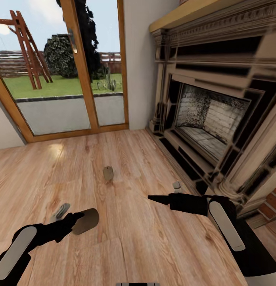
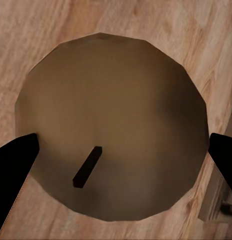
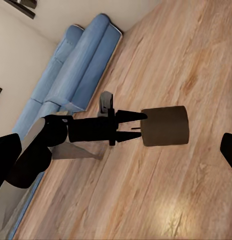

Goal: Place each of the two pumpkins and all three candles from the living room inside a cabinet in the living room (use any cabinet), then make sure every cabinet is closed, and position the cauldron so it is next to a table in the living room.

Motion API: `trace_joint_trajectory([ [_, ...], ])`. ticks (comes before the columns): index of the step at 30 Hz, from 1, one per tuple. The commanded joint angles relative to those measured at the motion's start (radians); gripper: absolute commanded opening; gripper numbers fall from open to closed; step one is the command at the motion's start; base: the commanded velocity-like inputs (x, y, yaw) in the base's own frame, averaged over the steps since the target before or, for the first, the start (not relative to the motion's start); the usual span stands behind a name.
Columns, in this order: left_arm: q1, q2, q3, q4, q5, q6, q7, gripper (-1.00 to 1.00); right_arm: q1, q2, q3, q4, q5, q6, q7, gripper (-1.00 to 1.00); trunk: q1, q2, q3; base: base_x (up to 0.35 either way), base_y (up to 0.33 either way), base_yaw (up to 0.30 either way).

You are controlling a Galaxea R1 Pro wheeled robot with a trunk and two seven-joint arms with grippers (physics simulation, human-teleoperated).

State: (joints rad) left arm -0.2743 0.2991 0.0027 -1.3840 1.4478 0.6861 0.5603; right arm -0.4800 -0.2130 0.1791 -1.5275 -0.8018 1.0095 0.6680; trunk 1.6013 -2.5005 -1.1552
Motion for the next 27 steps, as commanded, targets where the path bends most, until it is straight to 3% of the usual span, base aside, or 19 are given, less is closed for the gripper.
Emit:
trace_joint_trajectory([
  [1, -0.001, 0.0, 0.0, -0.001, 0.013, 0.0, 0.009, -1.0, -0.001, -0.001, 0.0, 0.0, 0.003, 0.003, 0.004, 1.0, 0.0, 0.0, -0.001, 0.275, 0.228, 0.0],
  [7, -0.001, 0.0, 0.0, -0.001, 0.013, 0.0, 0.009, -1.0, -0.001, -0.001, 0.0, 0.0, 0.002, 0.003, 0.003, 1.0, 0.0, 0.0, -0.001, 0.252, 0.252, 0.041],
  [19, -0.001, 0.0, -0.001, -0.002, 0.013, 0.0, 0.009, -1.0, -0.001, -0.002, 0.0, 0.0, 0.001, 0.004, 0.002, 1.0, 0.0, 0.0, -0.001, 0.263, 0.25, 0.237],
  [27, 0.0, -0.001, -0.003, -0.004, 0.013, 0.0, 0.009, -1.0, -0.001, -0.002, 0.0, 0.0, 0.001, 0.005, 0.003, 1.0, 0.0, 0.0, -0.001, 0.309, 0.124, 0.042],
])
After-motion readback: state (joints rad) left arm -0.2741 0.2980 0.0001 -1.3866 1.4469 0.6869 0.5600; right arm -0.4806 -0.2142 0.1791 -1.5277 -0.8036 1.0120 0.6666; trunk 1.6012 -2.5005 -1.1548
